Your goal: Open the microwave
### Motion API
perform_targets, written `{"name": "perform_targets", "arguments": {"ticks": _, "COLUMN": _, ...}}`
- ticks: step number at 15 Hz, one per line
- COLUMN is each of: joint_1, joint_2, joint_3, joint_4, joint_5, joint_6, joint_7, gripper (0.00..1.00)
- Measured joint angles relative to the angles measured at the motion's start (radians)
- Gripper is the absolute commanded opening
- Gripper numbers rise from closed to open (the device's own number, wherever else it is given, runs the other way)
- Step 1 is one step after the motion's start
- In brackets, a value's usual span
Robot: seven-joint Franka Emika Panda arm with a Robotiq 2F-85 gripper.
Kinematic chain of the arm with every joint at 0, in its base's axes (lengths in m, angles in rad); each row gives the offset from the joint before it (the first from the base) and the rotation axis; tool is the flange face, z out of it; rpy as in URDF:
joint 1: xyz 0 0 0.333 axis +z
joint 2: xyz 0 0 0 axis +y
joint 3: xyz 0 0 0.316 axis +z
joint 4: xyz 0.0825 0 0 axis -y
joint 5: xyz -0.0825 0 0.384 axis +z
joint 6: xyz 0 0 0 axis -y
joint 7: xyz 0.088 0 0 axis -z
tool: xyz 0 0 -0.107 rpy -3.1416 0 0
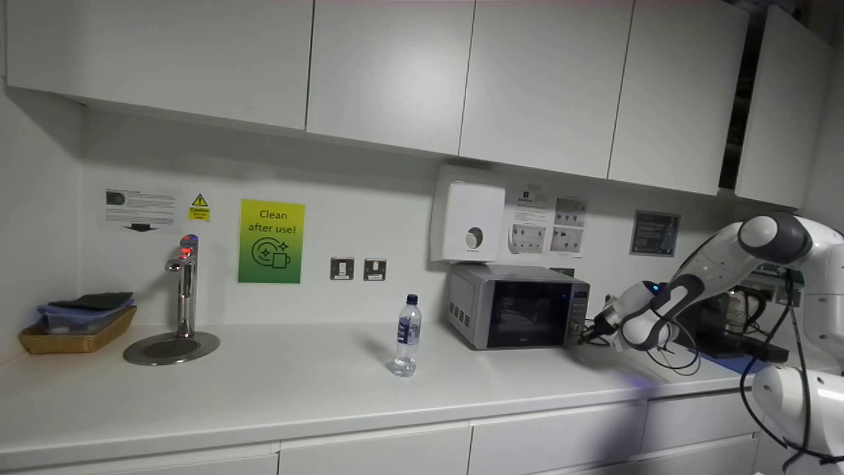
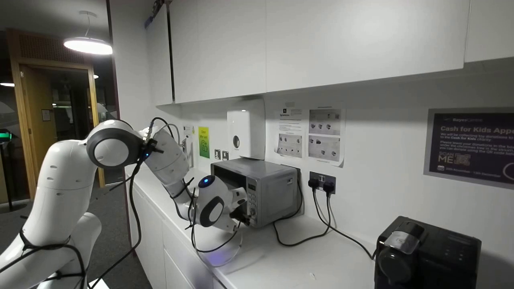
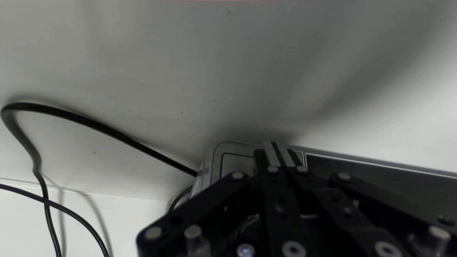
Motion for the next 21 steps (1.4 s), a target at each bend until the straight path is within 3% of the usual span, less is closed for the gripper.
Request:
{"name": "perform_targets", "arguments": {"ticks": 3, "joint_1": 0.061, "joint_2": 0.002, "joint_3": -0.065, "joint_4": 0.001, "joint_5": 0.004, "joint_6": 0.020, "joint_7": -0.001, "gripper": 0.00}}
{"name": "perform_targets", "arguments": {"ticks": 12, "joint_1": 0.063, "joint_2": 0.008, "joint_3": -0.055, "joint_4": 0.002, "joint_5": 0.094, "joint_6": 0.042, "joint_7": -0.115, "gripper": 0.00}}
{"name": "perform_targets", "arguments": {"ticks": 21, "joint_1": 0.096, "joint_2": -0.005, "joint_3": -0.051, "joint_4": -0.003, "joint_5": 0.298, "joint_6": 0.078, "joint_7": -0.318, "gripper": 0.00}}
